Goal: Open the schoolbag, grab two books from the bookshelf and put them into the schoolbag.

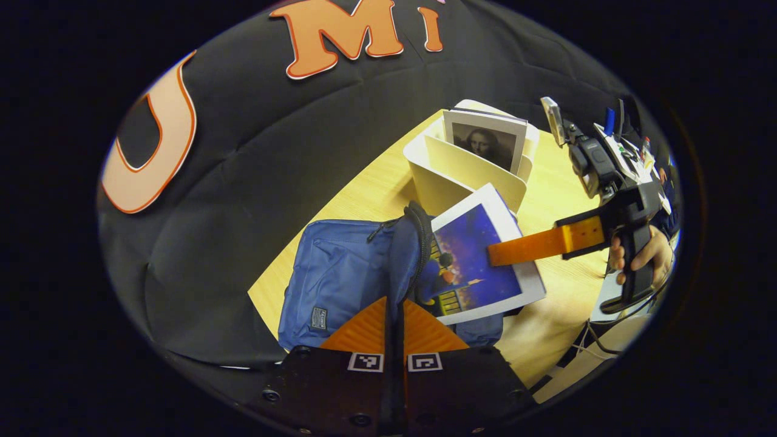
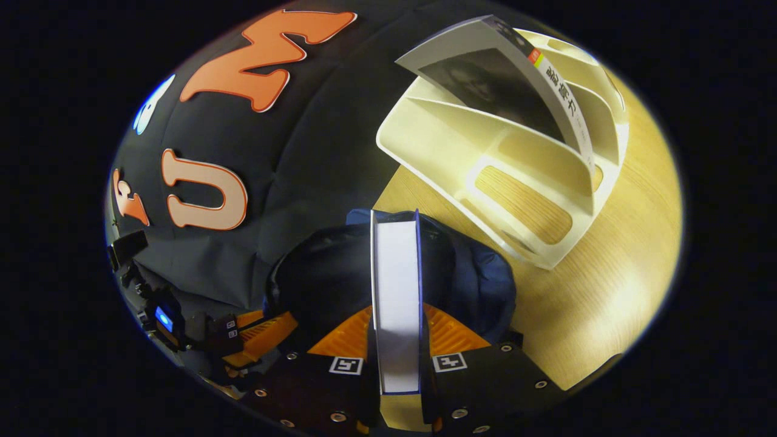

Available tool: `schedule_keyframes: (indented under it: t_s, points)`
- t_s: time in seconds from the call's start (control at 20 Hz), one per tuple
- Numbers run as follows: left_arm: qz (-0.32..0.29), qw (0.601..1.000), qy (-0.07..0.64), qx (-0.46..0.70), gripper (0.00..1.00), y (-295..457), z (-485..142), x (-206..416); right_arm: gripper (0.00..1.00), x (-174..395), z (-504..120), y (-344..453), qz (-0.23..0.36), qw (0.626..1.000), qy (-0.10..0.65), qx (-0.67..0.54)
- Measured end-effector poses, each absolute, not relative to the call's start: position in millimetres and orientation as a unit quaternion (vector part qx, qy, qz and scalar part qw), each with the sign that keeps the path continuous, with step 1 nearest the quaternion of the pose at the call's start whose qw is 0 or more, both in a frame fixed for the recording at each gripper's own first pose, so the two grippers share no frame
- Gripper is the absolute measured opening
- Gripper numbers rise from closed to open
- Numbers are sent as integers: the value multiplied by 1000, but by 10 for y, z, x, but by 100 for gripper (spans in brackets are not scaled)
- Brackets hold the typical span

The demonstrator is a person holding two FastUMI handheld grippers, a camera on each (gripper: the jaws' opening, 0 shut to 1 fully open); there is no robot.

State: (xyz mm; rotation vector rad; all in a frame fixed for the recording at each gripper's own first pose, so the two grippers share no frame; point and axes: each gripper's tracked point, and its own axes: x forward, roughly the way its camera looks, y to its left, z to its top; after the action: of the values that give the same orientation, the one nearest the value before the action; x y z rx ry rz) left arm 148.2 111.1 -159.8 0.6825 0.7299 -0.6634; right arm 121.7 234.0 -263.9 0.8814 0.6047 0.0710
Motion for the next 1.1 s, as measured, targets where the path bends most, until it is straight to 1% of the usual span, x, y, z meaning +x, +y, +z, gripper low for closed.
schedule_keyframes:
  t_s: [0.2,0.3,0.4,0.5,0.55,0.6,0.75,0.85,0.95,1.0,1.05,1.1]
  points:
    - [-313,821,332,342,0,1108,-1471,1526,27,1486,-2713,2532,33,848,255,464]
    - [-316,821,331,342,1,1082,-1410,1537,27,1572,-2740,2613,26,852,238,465]
    - [-314,819,329,348,1,1101,-1398,1564,27,1667,-2788,2695,25,859,241,451]
    - [-318,817,331,350,0,1082,-1391,1578,27,1732,-2856,2765,23,855,246,457]
    - [-318,816,331,352,0,1070,-1384,1572,38,1771,-2868,2786,22,850,249,463]
    - [-319,815,329,353,0,1064,-1367,1572,28,1798,-2890,2815,20,846,253,469]
    - [-326,813,327,355,0,990,-1345,1574,28,1832,-2941,2917,8,836,269,478]
    - [-325,812,331,355,0,995,-1343,1577,30,1825,-3017,2977,-5,829,296,474]
    - [-322,813,336,350,0,1011,-1377,1588,37,1798,-3099,2963,-13,831,321,454]
    - [-321,814,337,347,0,1005,-1392,1596,60,1775,-3087,2965,-7,831,322,454]
    - [-320,815,338,346,0,1014,-1383,1582,48,1777,-3073,2946,-6,829,324,455]
    - [-319,816,338,345,0,1010,-1379,1581,63,1740,-3078,2913,-11,828,329,453]
